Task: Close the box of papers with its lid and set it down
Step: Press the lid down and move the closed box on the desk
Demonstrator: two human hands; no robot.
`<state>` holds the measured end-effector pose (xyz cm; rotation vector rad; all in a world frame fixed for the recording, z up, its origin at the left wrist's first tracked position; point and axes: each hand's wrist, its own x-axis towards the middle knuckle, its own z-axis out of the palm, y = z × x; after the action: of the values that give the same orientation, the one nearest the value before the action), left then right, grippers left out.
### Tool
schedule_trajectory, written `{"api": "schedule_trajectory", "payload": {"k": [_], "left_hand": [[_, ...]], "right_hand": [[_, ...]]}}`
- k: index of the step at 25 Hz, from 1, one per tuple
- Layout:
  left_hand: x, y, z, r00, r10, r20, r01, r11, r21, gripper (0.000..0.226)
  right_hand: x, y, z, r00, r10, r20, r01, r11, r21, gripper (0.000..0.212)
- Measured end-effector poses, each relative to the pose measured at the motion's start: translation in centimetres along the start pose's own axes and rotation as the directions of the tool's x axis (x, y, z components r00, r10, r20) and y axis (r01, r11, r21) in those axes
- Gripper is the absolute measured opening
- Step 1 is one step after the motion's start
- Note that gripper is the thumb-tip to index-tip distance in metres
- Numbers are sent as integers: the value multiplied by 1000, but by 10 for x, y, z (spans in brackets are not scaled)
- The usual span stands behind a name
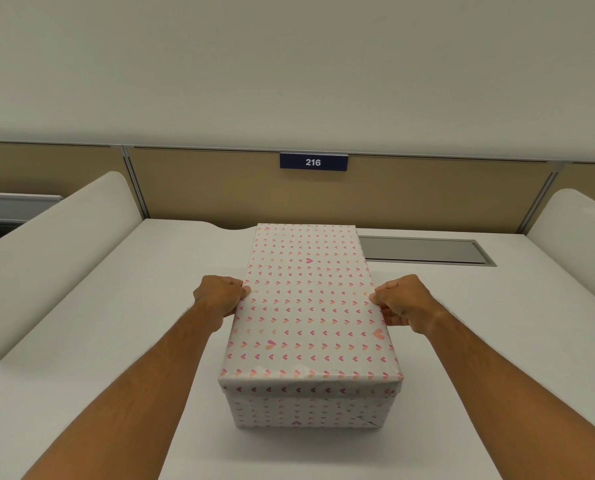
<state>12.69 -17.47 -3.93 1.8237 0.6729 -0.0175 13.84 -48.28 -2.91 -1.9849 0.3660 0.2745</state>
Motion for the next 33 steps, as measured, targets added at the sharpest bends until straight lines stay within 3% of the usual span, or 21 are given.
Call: {"api": "schedule_trajectory", "payload": {"k": [5, 7, 9, 12, 14, 16, 21, 24, 27, 30, 33], "left_hand": [[-5, 1, -2, 999, 51, -2, -50, 993, 107, 24], [-11, 6, -6, 990, 140, 1, -135, 947, 290, 45], [-18, 15, -15, 975, 186, 121, -221, 856, 468, 67], [-33, 27, -27, 909, 19, 417, -298, 730, 615, 96], [-41, 27, -27, 876, -55, 479, -357, 594, 721, 109], [-42, 23, -26, 879, -52, 474, -370, 553, 747, 113], [-45, 21, -24, 887, -48, 459, -347, 587, 731, 112], [-47, 18, -29, 869, -40, 492, -322, 710, 626, 108], [-44, 2, -32, 893, -23, 449, -153, 923, 353, 67], [-43, -15, -26, 920, -21, 390, -40, 988, 147, 17], [-47, -23, -20, 941, -5, 339, -5, 1000, 29, 20]], "right_hand": [[-3, 0, 0, 999, -41, -5, 41, 998, -58, 26], [-8, -3, -2, 995, -102, 4, 101, 984, -149, 29], [-17, -8, -9, 986, -101, 132, 127, 971, -203, 41], [-31, -15, -21, 905, 37, 423, 113, 939, -324, 66], [-36, -16, -21, 872, 111, 477, 95, 917, -387, 80], [-37, -14, -17, 874, 129, 469, 83, 911, -405, 91], [-36, -5, -16, 874, 135, 466, 37, 939, -343, 101], [-36, -1, -18, 876, 95, 472, 57, 953, -297, 86], [-31, 10, -10, 939, 19, 344, 37, 987, -155, 51], [-25, 21, 1, 968, 13, 250, -15, 1000, 6, 35], [-22, 22, 5, 974, 18, 224, -29, 998, 47, 27]]}}
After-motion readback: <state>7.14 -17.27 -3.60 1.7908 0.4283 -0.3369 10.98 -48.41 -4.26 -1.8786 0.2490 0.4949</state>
